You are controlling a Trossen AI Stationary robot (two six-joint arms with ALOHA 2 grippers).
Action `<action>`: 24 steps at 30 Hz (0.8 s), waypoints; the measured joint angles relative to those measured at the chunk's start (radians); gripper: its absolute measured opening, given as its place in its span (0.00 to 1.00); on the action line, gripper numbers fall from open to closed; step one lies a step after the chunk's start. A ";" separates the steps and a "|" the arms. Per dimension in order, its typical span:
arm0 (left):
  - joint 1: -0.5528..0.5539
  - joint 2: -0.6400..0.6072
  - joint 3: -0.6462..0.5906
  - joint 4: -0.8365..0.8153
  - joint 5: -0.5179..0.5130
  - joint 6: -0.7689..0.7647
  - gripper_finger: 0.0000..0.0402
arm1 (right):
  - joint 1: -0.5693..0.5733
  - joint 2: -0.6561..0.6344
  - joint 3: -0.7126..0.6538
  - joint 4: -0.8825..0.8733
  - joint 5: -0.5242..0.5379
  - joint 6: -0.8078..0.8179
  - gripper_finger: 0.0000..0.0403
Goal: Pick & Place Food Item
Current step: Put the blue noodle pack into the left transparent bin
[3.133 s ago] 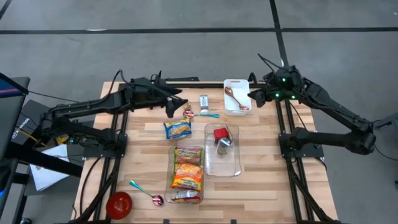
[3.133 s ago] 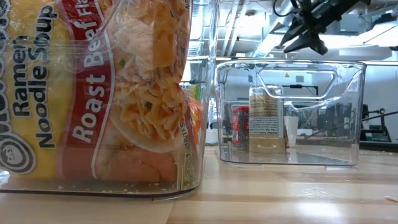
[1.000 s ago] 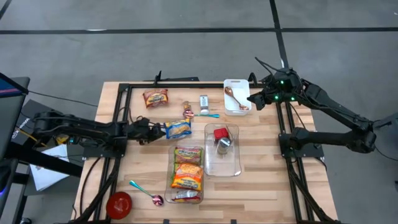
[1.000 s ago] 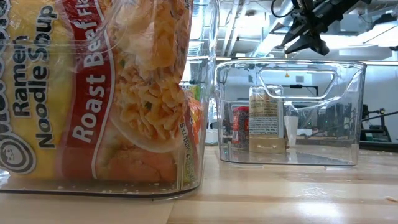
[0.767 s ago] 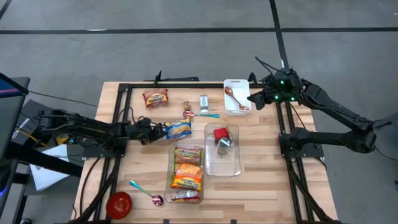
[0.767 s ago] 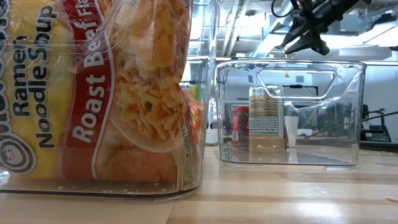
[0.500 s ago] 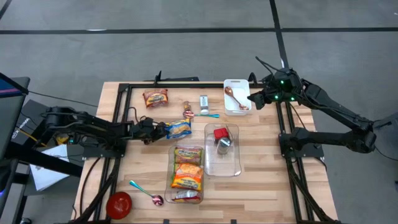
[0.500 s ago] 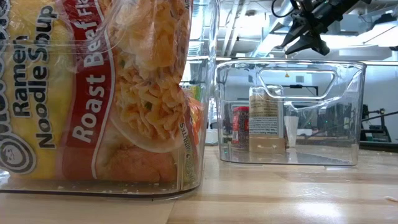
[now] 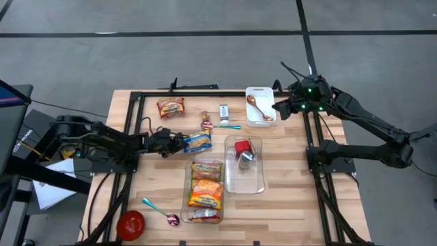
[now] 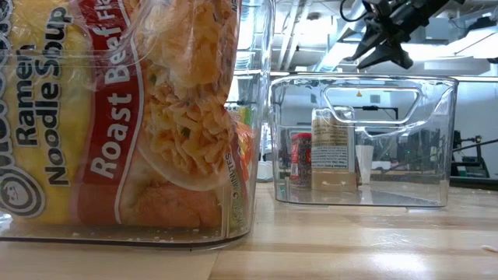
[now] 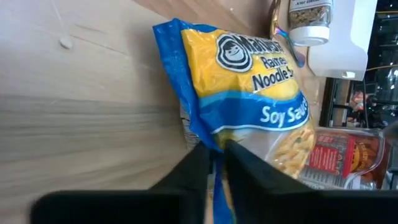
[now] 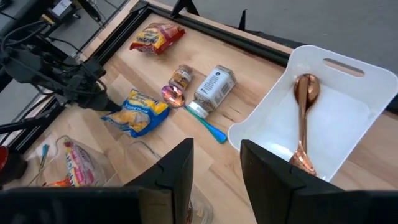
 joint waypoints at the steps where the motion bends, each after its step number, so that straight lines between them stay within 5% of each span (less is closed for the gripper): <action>1: 0.000 0.000 0.000 0.001 -0.001 0.000 0.06 | 0.000 0.000 0.000 0.000 0.006 0.000 0.31; 14: 0.020 0.004 0.022 0.332 -0.172 0.182 0.00 | 0.000 0.000 0.000 0.000 0.017 0.000 0.31; 24: 0.083 0.003 0.179 0.390 0.026 0.347 0.00 | 0.000 0.000 0.000 -0.001 0.017 0.001 0.31</action>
